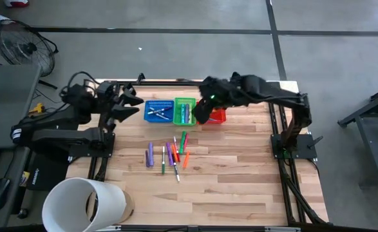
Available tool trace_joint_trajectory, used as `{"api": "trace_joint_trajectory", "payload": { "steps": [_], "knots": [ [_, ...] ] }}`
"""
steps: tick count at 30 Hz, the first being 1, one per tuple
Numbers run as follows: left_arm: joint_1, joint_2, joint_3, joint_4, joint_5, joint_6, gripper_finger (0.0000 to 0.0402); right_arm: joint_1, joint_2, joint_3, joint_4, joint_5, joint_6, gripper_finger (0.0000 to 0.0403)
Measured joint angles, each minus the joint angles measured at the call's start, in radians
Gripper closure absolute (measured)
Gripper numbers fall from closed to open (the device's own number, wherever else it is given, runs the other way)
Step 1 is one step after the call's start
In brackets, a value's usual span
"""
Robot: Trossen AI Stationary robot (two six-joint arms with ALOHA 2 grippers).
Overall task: Pick & Place Markers
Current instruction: Put the right orange pen into the red bin
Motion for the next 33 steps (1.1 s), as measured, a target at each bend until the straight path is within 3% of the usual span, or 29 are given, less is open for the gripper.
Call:
{"api": "trace_joint_trajectory", "payload": {
  "steps": [13,18,33],
  "knots": [
    [0.000,-0.184,0.000,-0.288,0.025,0.023,0.0229,0.107,0.196,0.000,0.078,-0.036,0.391,0.0233],
    [0.000,-0.219,0.000,-0.312,0.049,0.022,0.0229,0.124,0.276,0.000,0.074,-0.062,0.582,0.0233],
    [0.000,-0.227,0.000,-0.367,0.162,-0.022,0.0229,0.211,0.500,0.000,0.099,-0.013,0.937,0.0233]
  ]
}}
